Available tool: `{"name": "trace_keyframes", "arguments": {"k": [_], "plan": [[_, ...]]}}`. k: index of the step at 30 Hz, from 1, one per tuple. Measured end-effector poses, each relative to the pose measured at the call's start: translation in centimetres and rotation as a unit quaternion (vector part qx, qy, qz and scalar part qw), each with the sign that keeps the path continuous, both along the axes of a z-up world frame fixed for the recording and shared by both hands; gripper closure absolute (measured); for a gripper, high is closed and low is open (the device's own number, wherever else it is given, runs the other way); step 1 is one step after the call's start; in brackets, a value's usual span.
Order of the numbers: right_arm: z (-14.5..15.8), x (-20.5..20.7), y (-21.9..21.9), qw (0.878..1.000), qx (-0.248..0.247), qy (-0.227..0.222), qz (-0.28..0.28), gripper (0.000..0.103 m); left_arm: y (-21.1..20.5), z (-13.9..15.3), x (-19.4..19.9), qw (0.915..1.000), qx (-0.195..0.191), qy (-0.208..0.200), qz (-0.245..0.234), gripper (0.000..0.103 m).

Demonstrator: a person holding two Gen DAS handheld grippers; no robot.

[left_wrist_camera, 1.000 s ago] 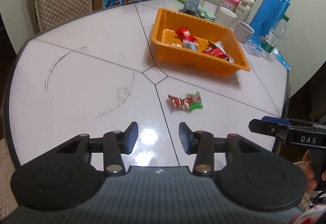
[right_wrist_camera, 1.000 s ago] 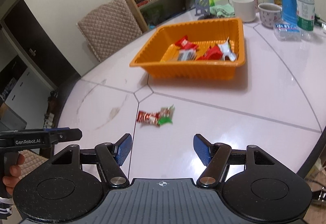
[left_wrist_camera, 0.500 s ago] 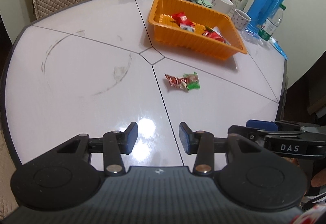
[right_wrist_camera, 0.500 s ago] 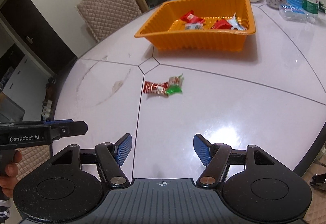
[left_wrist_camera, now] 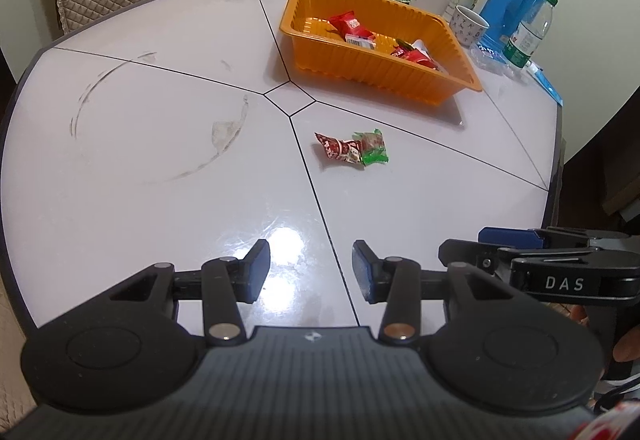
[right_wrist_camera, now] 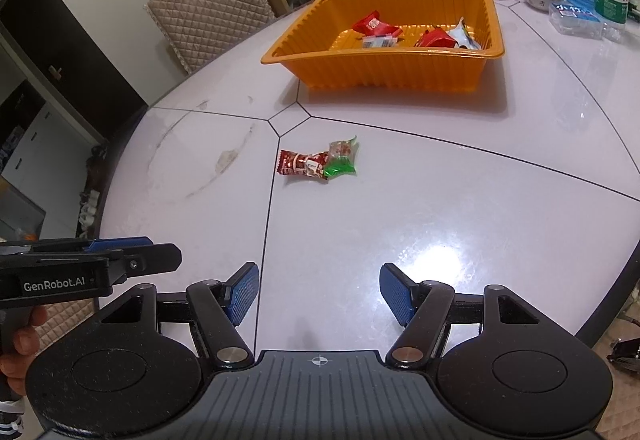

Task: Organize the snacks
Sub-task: 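Lower the left gripper onto the red packet of the wrapped candy and grasp it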

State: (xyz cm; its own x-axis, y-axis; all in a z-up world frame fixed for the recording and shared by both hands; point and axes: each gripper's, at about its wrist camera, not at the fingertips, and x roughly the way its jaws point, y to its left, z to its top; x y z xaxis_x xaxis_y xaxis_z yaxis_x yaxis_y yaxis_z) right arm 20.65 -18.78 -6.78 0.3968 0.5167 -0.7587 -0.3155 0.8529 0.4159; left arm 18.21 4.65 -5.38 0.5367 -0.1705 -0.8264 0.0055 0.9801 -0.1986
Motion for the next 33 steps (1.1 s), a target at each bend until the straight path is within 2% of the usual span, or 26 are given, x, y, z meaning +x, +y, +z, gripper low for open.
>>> {"name": "trace_keyframes", "arguments": {"k": [13,20,26,33], "plan": [[-1.2,2.1,-1.1,1.0,-0.007,0.01,-0.016,0.036,-1.3,-1.4,2.8,0.9994,0.019,-0.01,-0.028,0.058],[-1.8,3.5,-2.3,0.999,-0.01,0.017,-0.034,0.036,-1.8,-2.2,5.5,0.997,0.037,-0.029,-0.062,0.053],[-2.2,4.8,-3.4,0.998,-0.012,0.022,-0.052,0.036,-2.6,-2.8,8.3,0.9899,0.062,-0.052,-0.116,0.051],[-2.6,6.2,-4.5,0.997,-0.012,0.03,-0.073,0.036,-4.2,-4.4,11.1,0.9778,0.105,-0.054,-0.173,0.049]]}}
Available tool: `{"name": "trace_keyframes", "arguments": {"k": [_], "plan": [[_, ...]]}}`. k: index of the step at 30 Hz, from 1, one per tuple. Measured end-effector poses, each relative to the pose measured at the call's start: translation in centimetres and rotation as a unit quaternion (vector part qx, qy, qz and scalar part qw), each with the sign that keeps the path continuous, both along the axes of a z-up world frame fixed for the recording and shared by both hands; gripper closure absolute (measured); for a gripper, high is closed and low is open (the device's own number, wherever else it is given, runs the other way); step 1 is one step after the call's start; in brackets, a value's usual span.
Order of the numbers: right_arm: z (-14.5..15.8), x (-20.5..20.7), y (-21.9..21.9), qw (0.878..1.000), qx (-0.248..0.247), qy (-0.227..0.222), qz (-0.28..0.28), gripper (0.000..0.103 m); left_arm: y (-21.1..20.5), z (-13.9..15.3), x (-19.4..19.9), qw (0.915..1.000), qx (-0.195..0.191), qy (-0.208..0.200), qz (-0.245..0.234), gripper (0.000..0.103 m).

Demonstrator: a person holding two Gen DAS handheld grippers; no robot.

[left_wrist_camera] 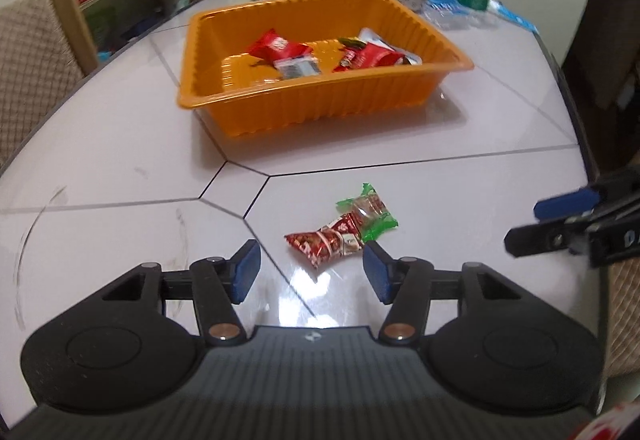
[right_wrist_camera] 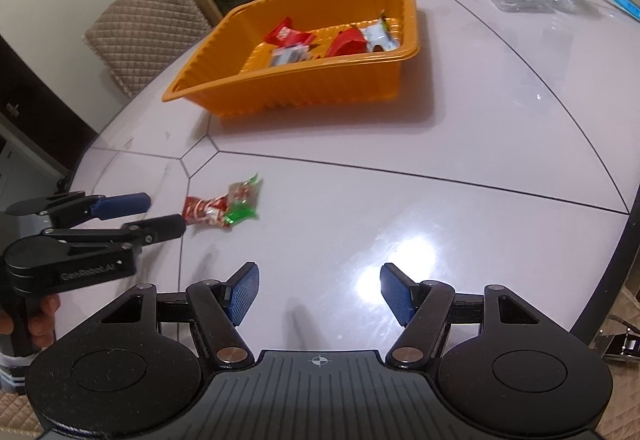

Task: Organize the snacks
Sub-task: 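Lower the left gripper onto the red packet of the wrapped candy and grasp it, then grasp the green packet with the right gripper while the left gripper holds the red packet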

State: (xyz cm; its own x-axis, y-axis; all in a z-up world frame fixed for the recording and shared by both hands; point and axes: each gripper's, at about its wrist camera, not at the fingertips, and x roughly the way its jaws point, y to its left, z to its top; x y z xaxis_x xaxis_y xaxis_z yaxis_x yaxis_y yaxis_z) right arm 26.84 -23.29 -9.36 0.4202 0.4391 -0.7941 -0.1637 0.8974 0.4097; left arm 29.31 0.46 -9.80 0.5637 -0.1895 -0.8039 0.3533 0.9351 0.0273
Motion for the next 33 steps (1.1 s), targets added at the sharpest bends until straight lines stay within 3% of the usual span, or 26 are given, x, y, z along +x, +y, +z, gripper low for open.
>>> {"name": "trace_keyframes", "arguments": {"k": [9,21,30,33], "plan": [[-0.4,1.4,-0.9,1.0,0.004,0.009,-0.017,0.036,-0.8,-2.1,2.2,0.9988,0.035,0.008,-0.033,0.048],[-0.8,3.5,0.0,1.0,0.005,0.003,-0.008,0.036,1.6,-2.3,3.9,0.9985,0.003,0.031,0.046,0.05],[-0.8,4.5,1.9,1.0,-0.001,-0.014,0.022,0.036,1.8,-2.3,3.7,0.9959,-0.029,0.041,0.075,0.08],[-0.7,4.7,2.8,0.999,-0.005,-0.024,0.036,0.036,2.0,-2.3,3.7,0.9948,-0.034,0.046,0.084,0.081]]}}
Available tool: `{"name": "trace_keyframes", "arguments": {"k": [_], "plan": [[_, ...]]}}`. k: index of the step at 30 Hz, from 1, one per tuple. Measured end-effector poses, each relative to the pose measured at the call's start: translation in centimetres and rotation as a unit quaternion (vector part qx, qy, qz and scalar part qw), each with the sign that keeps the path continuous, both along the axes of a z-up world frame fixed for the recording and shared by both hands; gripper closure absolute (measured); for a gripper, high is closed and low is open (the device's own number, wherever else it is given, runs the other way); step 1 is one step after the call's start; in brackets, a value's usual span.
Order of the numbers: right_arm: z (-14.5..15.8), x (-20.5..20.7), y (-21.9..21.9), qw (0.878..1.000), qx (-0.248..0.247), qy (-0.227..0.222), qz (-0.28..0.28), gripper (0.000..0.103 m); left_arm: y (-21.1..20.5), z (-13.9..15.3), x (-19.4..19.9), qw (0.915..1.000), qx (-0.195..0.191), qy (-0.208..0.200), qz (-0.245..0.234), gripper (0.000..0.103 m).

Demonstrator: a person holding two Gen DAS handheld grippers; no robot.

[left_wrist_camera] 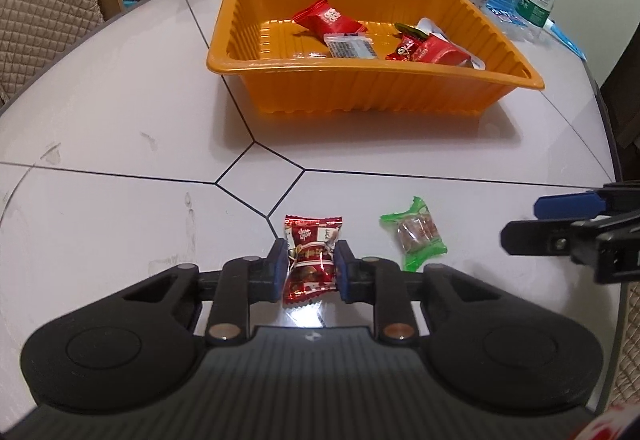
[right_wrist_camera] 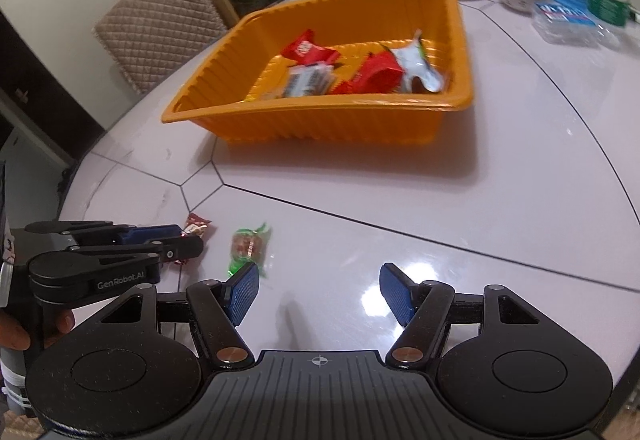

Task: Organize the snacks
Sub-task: 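Grasp the green packet with the right gripper while the left gripper holds the red packet, then carry both packets in both grippers over the orange tray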

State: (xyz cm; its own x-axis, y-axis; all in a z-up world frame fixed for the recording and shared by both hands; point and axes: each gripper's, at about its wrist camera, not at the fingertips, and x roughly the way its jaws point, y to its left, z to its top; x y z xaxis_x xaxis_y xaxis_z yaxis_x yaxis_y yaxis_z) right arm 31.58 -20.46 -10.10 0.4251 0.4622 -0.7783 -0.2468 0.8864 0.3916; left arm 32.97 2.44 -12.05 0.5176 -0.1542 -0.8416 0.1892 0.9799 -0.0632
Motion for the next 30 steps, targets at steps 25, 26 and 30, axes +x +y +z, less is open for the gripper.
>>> {"name": "trace_keyframes", "arguments": {"k": [25,26,30], "plan": [[-1.8,1.4,8.5,0.992,-0.072,-0.055,0.091,0.078,4.0,2.6,-1.9,0.9956,-0.01,-0.015,0.092,0.082],[-1.7,1.4,8.6,0.991,-0.075,-0.058,0.095,0.079,4.0,2.7,-1.9,0.9954,-0.01,-0.016,0.093,0.082],[-1.5,1.1,8.5,0.989,-0.073,-0.066,0.107,0.081,3.9,3.3,-2.1,0.9953,-0.008,-0.021,0.094,0.082]]}}
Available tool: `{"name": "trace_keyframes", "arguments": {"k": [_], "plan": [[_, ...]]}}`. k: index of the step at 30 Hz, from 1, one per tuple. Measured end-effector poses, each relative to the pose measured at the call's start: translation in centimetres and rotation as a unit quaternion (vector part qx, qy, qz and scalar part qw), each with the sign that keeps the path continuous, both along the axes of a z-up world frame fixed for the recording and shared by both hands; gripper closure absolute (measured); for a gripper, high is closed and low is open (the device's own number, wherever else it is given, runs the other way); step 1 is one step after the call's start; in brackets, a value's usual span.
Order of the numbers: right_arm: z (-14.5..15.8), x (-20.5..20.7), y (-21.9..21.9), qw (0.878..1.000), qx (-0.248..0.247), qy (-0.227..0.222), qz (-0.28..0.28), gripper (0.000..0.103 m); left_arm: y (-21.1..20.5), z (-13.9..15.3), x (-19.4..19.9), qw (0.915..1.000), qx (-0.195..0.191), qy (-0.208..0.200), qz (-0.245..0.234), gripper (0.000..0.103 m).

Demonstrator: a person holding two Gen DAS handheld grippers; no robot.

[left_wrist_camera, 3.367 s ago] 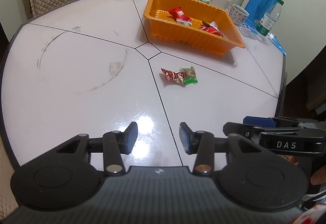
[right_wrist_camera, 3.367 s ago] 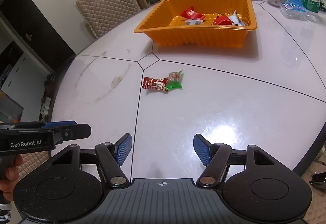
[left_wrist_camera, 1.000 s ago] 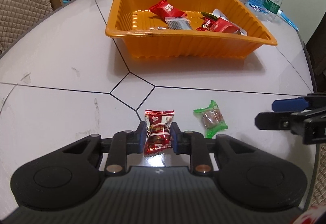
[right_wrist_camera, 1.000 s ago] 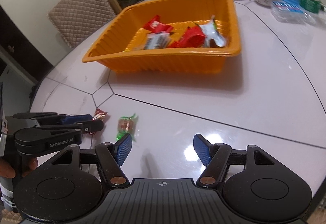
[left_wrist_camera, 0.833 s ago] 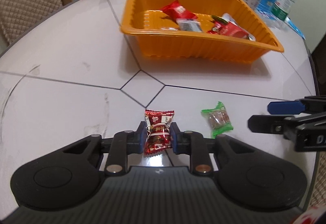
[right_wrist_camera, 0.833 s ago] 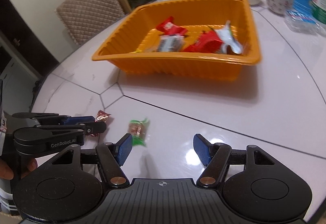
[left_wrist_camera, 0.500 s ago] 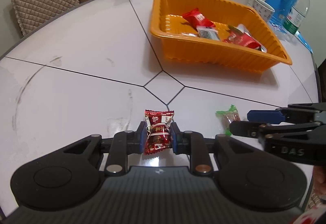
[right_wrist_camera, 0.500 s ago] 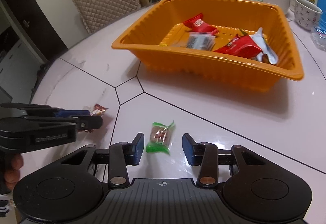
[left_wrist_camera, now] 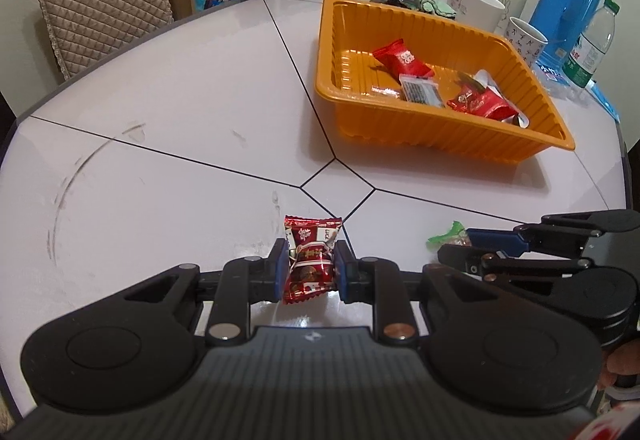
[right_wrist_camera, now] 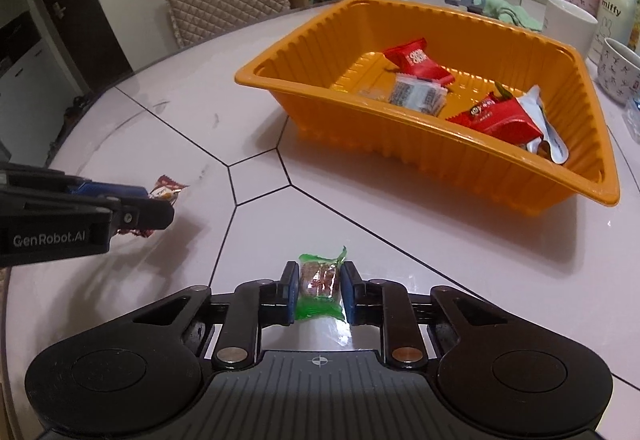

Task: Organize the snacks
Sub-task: 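Carry both packets in both grippers over the orange tray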

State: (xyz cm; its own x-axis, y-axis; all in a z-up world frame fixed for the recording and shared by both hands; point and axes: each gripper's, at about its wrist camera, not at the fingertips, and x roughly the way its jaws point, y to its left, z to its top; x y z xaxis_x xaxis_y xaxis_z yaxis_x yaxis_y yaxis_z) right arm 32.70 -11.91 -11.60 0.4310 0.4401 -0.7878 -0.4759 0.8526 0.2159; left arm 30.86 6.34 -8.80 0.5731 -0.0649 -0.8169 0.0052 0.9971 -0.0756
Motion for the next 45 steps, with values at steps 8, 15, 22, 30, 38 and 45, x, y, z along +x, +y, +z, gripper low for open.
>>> {"name": "trace_keyframes", "arguments": {"k": [8,15,22,30,38,45], "plan": [[2.4,-0.2,-1.9,1.0,0.03,-0.003,-0.005,0.081,-0.3,1.7,-0.2,0.9999,0.006,-0.015,-0.001,0.082],[5.4,0.0,-4.3,0.998,0.059,-0.014,-0.017,0.081,-0.9,4.0,0.3,0.9991,0.011,-0.041,-0.009,0.082],[8.5,2.2,-7.0,0.995,0.085,-0.035,-0.046,0.081,-2.4,6.7,2.8,0.9966,0.021,-0.076,-0.026,0.082],[10.5,6.6,-9.4,0.99,0.101,-0.048,-0.08,0.081,-5.0,8.9,7.5,0.9937,0.021,-0.102,-0.041,0.082],[10.1,10.9,-10.4,0.987,0.118,-0.044,-0.1,0.081,-7.3,8.3,12.6,0.9939,0.018,-0.097,-0.049,0.081],[8.8,13.9,-10.5,0.986,0.115,-0.037,-0.111,0.081,-8.2,6.5,16.4,0.9952,0.032,-0.078,-0.05,0.081]]}}
